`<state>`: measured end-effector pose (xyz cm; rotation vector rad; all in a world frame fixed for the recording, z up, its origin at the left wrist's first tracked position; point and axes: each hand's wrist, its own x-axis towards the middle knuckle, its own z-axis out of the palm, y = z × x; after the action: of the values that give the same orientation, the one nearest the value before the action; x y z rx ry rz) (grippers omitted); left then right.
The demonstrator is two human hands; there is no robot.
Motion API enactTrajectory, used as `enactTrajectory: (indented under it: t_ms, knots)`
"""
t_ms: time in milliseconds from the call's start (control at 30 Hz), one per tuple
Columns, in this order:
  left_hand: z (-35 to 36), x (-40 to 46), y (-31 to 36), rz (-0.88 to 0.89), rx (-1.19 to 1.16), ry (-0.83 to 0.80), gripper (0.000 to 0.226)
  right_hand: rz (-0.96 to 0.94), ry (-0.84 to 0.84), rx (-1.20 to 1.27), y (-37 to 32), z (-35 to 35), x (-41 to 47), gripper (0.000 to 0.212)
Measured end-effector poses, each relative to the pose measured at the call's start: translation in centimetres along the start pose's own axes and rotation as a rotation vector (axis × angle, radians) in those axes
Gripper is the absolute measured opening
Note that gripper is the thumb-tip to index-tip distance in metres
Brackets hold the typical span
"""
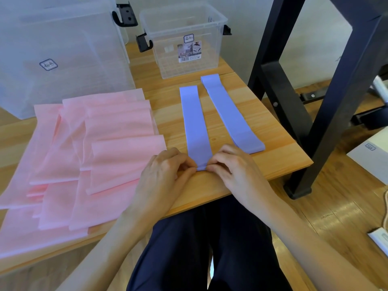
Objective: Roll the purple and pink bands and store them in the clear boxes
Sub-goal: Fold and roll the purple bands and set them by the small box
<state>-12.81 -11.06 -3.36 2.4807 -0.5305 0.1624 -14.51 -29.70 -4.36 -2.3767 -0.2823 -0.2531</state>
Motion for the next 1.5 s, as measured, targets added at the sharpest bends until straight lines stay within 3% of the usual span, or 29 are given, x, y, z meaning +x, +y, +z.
enactTrajectory:
  t_ms: [167, 267, 433, 567, 867, 1400, 1500]
  knots:
    - [-0.5, 0.6, 0.4, -0.147, -0.052, -0.071, 0.009, 0.051, -0.002, -0.029, -0.4, -0.1, 0.3, 0.008]
    - [-0.4, 1.1, 0.6, -0.188, -0.042, -0.019, 0.007, 0.086, 0.021, -0.026, -0.4, 0.2, 0.4, 0.009]
    - [-0.1, 0.5, 0.5, -0.104, -0.05, 0.017, 0.013, 0.027, 0.097, -0.02, 0.0, 0.6, 0.0, 0.009]
    - [0.0, -0.2, 0.0, 0.022, 0.002, 0.032, 0.002, -0.018, 0.072, -0.012, 0.7, 0.3, -0.3, 0.01]
    - [-0.3, 0.6, 0.2, -0.06, 0.004, 0.001, 0.006, 0.026, 0.069, -0.017, 0.3, 0.3, 0.1, 0.005]
    - [0.3, 0.8, -0.5, 0.023, 0.023, 0.068, 0.002, -0.043, 0.185, -0.003, 0.8, 1.3, 0.5, 0.008]
    - [0.4, 1.0, -0.8, 0.028, 0.03, 0.065, 0.011, -0.018, 0.192, -0.03, 0.7, 1.5, 0.5, 0.006]
